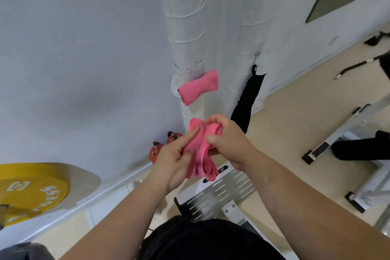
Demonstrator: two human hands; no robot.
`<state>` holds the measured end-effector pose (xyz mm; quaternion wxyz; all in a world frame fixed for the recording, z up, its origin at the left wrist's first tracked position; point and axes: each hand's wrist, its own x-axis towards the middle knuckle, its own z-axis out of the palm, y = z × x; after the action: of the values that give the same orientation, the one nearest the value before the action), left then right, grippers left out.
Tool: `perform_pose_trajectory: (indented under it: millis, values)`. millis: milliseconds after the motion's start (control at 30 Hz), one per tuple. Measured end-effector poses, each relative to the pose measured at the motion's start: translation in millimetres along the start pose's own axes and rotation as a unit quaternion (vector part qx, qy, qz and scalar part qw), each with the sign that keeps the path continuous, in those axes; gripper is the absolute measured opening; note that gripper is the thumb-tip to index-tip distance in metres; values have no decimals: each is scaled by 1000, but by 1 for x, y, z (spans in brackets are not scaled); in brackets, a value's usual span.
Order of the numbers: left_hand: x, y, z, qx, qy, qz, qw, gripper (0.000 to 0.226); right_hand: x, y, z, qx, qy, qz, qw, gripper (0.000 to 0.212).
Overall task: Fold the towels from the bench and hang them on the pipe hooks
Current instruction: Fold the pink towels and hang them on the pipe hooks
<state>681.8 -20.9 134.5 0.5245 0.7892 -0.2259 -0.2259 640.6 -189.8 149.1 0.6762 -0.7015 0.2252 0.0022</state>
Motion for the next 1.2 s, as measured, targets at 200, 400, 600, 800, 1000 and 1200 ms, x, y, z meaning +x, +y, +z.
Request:
perform_pose_trajectory:
  millis: [200, 400, 600, 800, 1000, 1200]
  values:
    - [11, 0, -34, -95, 3, -16, 995, 70, 14, -18, 50, 5, 68, -22, 997, 38]
    - [23, -18, -76, -91, -2, 19, 996, 69, 17, -32, 79, 2, 85, -15, 996, 43]
    - [35, -14, -115, -189, -144, 14, 971, 65, 12, -50, 67, -224, -55, -65, 971, 73]
    - [62, -21, -133, -313, -166, -83, 932, 39, 20, -59, 51, -106, -40, -48, 992, 63]
    - [70, -24, -122, -330, -170, -115, 921, 72, 29, -50, 25, 18, 90, -28, 995, 42]
    - [83, 13, -77, -302, -53, -22, 952, 91, 44, -47, -14, 84, 142, -27, 986, 30]
